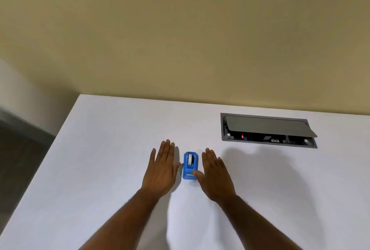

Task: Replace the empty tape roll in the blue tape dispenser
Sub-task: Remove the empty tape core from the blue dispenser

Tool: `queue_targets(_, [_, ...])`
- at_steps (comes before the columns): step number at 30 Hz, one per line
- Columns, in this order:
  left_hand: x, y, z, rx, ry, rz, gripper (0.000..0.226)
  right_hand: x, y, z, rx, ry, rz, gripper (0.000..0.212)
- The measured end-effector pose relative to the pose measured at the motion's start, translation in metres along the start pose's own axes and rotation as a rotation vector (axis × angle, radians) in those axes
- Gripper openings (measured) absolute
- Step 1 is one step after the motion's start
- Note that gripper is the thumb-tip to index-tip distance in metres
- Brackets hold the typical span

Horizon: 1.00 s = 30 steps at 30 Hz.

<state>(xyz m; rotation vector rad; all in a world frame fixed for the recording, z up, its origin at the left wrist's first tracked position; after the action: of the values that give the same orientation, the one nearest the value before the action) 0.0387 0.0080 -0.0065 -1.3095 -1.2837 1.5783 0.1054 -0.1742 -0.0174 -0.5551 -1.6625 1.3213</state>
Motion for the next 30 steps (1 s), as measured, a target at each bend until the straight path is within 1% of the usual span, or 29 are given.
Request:
queue_targets(1, [0.001, 0.003, 0.003, 0.007, -0.010, -0.001, 0.070, 0.002, 0.002, 0.001, 0.012, -0.005, 0.007, 0.079])
queue_targets(3, [0.004, 0.015, 0.008, 0.034, -0.015, -0.007, 0.071, 0.005, 0.004, 0.004, -0.080, -0.030, -0.025, 0.079])
queue_targets(5, [0.006, 0.029, 0.015, 0.065, -0.016, 0.004, 0.067, 0.007, 0.012, 0.009, -0.153, -0.070, -0.076, 0.072])
queue_targets(7, [0.008, 0.041, 0.020, 0.084, -0.015, 0.022, 0.065, 0.007, 0.022, 0.013, -0.165, -0.078, -0.146, 0.068])
queue_targets(10, [0.011, 0.054, 0.026, 0.070, -0.013, 0.065, 0.065, 0.002, 0.037, 0.018, -0.156, -0.002, -0.184, 0.071])
queue_targets(14, [0.014, 0.069, 0.034, 0.044, -0.015, 0.095, 0.064, 0.004, 0.048, 0.021, -0.205, 0.074, -0.197, 0.078])
queue_targets(18, [0.018, 0.080, 0.038, 0.031, -0.021, 0.102, 0.062, 0.004, 0.054, 0.020, -0.254, 0.152, -0.196, 0.084])
queue_targets(21, [0.018, 0.084, 0.041, 0.000, -0.022, 0.107, 0.061, 0.004, 0.058, 0.021, -0.294, 0.173, -0.187, 0.087])
queue_targets(25, [0.018, 0.086, 0.042, -0.041, -0.045, 0.124, 0.060, 0.004, 0.063, 0.022, -0.326, 0.163, -0.124, 0.086])
queue_targets(30, [0.015, 0.088, 0.044, -0.081, -0.062, 0.081, 0.060, 0.003, 0.070, 0.023, -0.335, 0.164, -0.059, 0.082])
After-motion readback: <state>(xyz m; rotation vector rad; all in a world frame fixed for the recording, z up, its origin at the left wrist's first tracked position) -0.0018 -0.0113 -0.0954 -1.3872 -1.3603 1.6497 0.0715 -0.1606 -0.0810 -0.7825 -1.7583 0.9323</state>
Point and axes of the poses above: each hand's wrist, its own z-axis away from the middle knuckle, its own y-axis out of the palm, x = y × z, the point moved 4 cm from there along -z, towards the middle knuckle, and after that the axes turned 10 degrees about -x, right-handed, at the moved point
